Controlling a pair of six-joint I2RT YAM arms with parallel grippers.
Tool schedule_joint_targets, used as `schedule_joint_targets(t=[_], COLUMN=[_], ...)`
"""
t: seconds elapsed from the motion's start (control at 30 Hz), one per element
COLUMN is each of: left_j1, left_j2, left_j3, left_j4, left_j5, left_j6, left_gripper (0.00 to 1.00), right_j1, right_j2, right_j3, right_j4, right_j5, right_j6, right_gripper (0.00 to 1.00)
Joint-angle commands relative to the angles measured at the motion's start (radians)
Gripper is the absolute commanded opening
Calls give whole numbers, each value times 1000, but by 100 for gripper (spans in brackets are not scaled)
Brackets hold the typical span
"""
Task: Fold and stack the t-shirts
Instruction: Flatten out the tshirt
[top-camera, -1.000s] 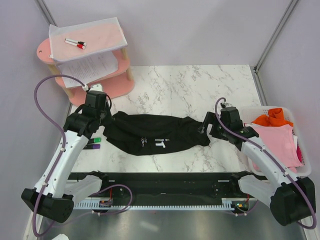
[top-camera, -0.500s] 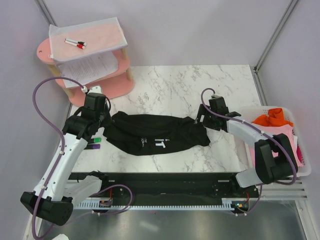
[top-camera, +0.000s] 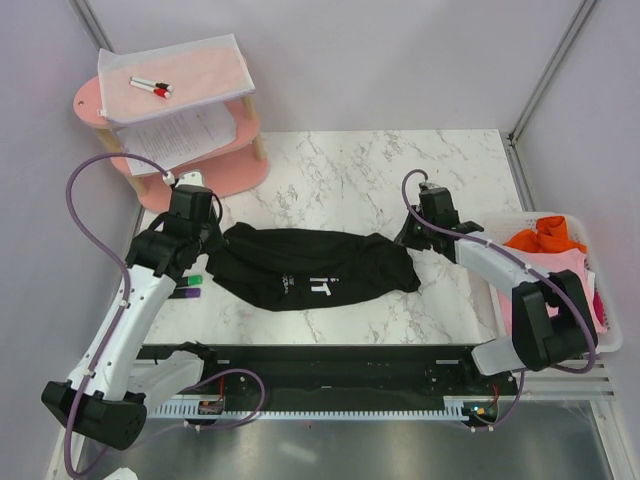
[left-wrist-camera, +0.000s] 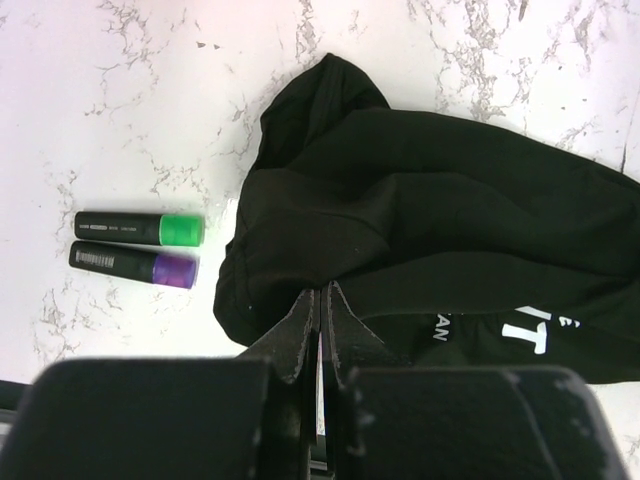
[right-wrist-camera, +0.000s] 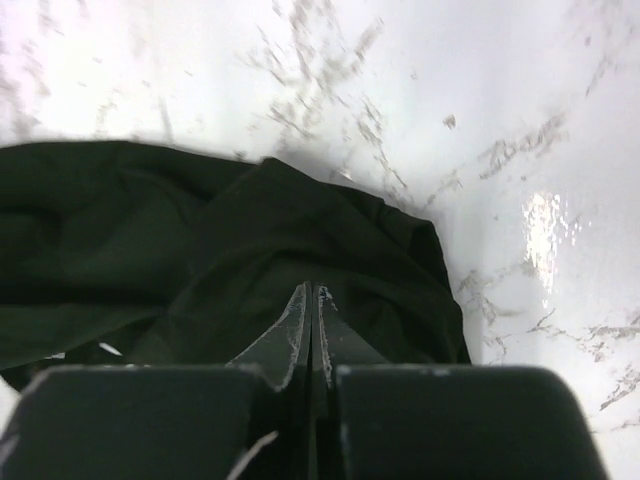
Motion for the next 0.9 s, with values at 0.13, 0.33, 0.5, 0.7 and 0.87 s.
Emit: schedule_joint_targets(t=[0.13,0.33,0.5,0.7,0.87], left_j1=[5,5,5,5,5], left_j2=[22,24,24,27,30], left_j3=[25,8,0,-11,-21], left_j4=[24,32,30,35,42], left_j5=[-41,-39,-45,-44,-39], left_j6=[-6,-6,-6,-9,-9], left_gripper=[2,2,2,2,2], right_j1=[-1,1,40,94,134], right_j2=[-52,89,160,192,235], right_j3=[158,196,221,221,219], right_j4=[25,11,-12,-39,-52], right_j5=[-35,-132,-176,-170,-149], right_j6=[-29,-33,-61,-70,-73], right_gripper=[27,65,65,65,66])
